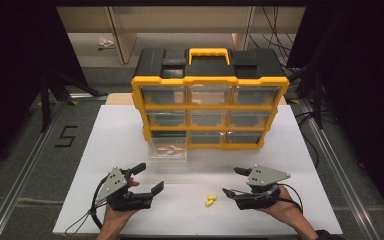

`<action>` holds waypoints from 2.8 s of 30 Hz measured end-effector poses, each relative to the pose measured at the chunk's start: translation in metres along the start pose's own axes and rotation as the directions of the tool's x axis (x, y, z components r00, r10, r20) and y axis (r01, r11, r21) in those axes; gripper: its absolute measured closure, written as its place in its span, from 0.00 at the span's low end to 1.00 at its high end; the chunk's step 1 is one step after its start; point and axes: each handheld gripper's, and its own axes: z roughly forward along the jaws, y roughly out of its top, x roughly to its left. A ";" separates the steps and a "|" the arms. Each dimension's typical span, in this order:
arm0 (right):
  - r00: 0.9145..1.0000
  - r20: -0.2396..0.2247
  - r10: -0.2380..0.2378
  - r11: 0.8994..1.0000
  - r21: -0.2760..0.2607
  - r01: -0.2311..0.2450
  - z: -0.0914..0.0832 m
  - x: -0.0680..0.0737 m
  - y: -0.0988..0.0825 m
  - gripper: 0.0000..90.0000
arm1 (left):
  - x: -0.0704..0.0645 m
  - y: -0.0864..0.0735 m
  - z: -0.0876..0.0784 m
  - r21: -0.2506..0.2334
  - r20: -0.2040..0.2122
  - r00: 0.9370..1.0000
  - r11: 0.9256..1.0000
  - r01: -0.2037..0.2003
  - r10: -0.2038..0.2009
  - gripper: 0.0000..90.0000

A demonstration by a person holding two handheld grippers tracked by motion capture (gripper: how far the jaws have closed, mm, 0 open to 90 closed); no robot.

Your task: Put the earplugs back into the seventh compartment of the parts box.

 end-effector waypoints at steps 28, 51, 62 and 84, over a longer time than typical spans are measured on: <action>0.981 -0.181 -0.074 0.935 0.329 0.131 0.063 0.000 0.017 0.53 | -0.001 0.000 0.001 0.005 0.007 1.000 1.000 -0.003 0.003 0.14; 0.959 -0.274 -0.066 0.896 0.408 0.178 0.081 0.004 0.005 0.85 | -0.003 -0.001 0.002 0.021 0.013 1.000 1.000 -0.013 0.013 0.14; 0.970 -0.234 -0.069 0.923 0.354 0.151 0.067 -0.002 0.015 0.95 | -0.003 -0.001 0.003 0.023 0.014 1.000 1.000 -0.015 0.015 0.14; 0.996 -0.066 -0.060 0.995 0.075 0.065 0.033 -0.016 0.050 0.95 | -0.003 -0.001 0.001 0.018 0.000 1.000 1.000 -0.020 0.020 0.14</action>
